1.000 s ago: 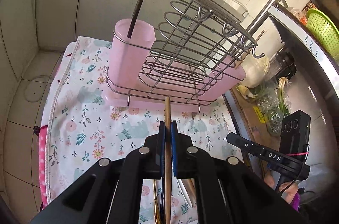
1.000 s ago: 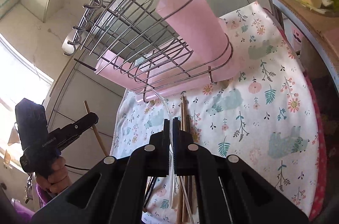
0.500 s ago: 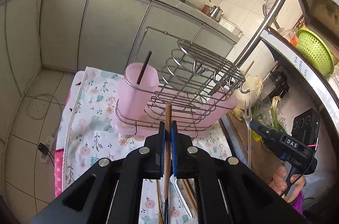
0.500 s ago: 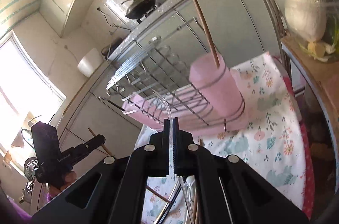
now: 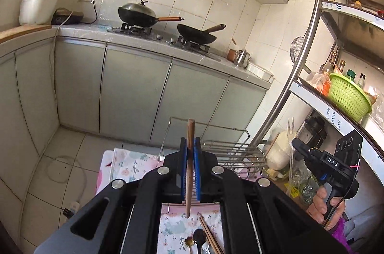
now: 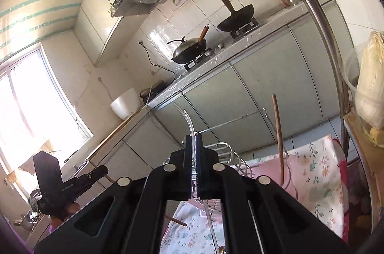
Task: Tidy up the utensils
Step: 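Lift the right tool's chopstick above the holder while the left tool raises its chopstick, then lower the right tool's chopstick into the pink cup while the left tool drops its chopstick in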
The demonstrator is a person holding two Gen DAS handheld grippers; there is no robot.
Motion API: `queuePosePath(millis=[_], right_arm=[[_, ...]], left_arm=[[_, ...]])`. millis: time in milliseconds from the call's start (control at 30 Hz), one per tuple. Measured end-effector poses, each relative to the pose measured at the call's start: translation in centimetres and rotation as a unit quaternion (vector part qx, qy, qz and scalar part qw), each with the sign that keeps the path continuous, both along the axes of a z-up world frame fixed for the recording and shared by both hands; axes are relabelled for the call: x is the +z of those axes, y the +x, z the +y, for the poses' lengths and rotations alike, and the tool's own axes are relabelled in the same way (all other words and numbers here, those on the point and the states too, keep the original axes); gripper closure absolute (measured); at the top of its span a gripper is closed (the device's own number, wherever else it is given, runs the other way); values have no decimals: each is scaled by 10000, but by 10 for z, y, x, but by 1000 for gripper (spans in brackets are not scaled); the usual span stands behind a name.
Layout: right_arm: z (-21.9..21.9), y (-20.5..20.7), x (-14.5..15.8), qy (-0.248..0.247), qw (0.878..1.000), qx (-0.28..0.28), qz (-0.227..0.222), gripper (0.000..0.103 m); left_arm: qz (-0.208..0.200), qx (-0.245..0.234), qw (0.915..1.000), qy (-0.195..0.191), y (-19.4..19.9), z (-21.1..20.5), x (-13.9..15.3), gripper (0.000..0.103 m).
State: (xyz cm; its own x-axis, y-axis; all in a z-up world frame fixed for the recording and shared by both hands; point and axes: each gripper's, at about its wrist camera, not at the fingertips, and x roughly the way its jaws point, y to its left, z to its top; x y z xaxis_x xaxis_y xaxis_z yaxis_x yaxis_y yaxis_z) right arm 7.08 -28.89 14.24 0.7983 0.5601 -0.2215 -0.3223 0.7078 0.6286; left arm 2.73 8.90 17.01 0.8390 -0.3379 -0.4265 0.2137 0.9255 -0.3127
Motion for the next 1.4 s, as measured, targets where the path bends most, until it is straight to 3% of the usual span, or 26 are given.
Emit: queuePosePath(millis=[333,467,667,1000,1400], right_arm=[[-4,17,31,40,9990,-121,-422,100],[-3,28,33,15,9986,-131,-504,100],[-3,44,25,-21,9988,-160,-467,100],[-1,63,16,-165,9970,-292,-703,100],[-3,73,-25,-401,9915,-593,-1087,100]], left_arm=[[-474,345,9983,-60,29,7,49,98],[-600,569,9966,65,43,11,56,98],[-290,527,9980,202,74,8,33,98],[263,149,9984,481,96,-11,-35,98],[334,-128,9992,194,100,-8,-63,98]])
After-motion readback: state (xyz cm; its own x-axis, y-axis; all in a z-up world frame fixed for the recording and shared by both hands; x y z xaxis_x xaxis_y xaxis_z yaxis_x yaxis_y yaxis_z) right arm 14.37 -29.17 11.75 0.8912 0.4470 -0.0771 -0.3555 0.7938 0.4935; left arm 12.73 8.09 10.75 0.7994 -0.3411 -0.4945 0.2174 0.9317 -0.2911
